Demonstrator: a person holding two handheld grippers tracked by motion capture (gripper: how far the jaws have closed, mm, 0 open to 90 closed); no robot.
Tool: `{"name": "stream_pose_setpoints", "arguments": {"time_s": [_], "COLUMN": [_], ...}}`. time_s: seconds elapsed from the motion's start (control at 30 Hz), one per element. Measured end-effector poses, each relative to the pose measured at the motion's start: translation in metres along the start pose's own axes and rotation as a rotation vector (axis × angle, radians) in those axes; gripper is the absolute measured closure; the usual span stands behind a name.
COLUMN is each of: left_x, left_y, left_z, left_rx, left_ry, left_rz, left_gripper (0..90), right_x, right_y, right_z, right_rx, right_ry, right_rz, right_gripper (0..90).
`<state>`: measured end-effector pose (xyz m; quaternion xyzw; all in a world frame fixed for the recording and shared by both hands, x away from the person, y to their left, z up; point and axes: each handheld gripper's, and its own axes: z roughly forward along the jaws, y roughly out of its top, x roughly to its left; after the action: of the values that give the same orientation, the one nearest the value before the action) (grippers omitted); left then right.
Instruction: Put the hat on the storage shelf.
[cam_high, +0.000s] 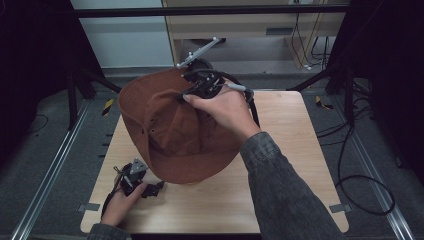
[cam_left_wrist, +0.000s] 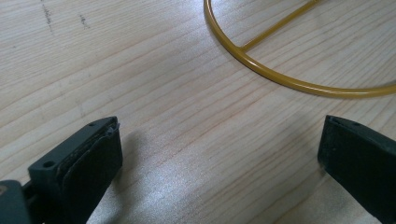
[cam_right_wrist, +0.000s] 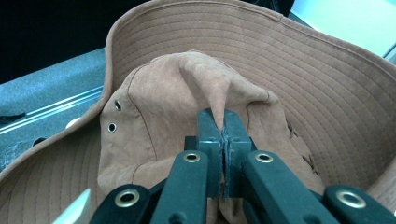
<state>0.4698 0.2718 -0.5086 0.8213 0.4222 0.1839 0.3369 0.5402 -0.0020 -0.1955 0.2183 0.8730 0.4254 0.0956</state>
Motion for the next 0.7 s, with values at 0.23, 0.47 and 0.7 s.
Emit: {"name": "stream_pose_setpoints", "arguments": {"time_s": [0.23, 0.47, 0.7], "left_x": [0.0000, 0.0000, 0.0000], "left_y": [0.0000, 0.0000, 0.0000], "left_z": [0.0000, 0.0000, 0.0000], "left_rx": [0.000, 0.000, 0.000], "left_ry": [0.000, 0.000, 0.000], "left_rz": [0.000, 0.000, 0.000], "left_gripper": [0.0, 0.0, 0.0], "right_x": [-0.0029, -0.0027, -0.0042], "right_y": [-0.0026, -0.0051, -0.0071], "right_z": [0.0023, 0.0065, 0.0090], "right_rx": [0.002, 0.011, 0.019], "right_ry": [0.000, 0.005, 0.010], "right_rz": [0.009, 0.010, 0.014], "right_gripper": [88.6, 88.6, 88.5]}}
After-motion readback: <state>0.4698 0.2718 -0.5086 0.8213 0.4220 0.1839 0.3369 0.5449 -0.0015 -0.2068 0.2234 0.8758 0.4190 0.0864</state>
